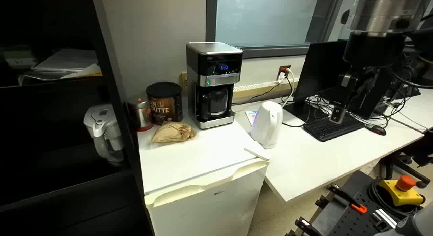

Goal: Press the button on the white kettle

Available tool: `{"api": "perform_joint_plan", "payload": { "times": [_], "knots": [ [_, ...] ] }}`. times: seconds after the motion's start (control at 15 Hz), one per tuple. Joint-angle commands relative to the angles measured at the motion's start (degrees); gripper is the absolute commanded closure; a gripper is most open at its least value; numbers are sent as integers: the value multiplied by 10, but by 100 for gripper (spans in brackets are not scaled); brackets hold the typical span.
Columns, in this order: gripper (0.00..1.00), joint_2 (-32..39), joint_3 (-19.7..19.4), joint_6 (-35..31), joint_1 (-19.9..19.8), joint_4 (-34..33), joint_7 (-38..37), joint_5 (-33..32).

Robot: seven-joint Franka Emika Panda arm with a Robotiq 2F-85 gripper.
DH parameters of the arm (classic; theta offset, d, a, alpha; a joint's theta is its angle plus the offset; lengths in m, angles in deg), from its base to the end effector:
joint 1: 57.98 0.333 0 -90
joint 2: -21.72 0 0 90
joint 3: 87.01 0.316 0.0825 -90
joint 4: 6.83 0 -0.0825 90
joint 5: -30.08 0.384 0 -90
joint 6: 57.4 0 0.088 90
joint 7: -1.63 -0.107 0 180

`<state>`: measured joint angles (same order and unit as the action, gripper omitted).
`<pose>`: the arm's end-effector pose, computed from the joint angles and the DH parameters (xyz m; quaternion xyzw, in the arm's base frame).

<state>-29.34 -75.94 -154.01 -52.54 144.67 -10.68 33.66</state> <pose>0.2678 0.0896 0.4896 0.9983 -0.0064 -0.0272 0.0510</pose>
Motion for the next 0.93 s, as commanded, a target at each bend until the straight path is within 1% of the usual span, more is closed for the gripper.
{"api": "perform_joint_plan", "payload": {
  "times": [0.0, 0.4, 0.53, 0.67, 0.87],
  "knots": [
    [0, 0, 0, 1, 0, -1, 0, 0],
    [0, 0, 0, 1, 0, -1, 0, 0],
    [0, 1, 1, -27, -7, 3, 0, -11],
    [0, 17, -6, -47, -14, -3, 3, -15],
    [0, 62, -19, -74, -32, -16, 8, -24]
  ]
}}
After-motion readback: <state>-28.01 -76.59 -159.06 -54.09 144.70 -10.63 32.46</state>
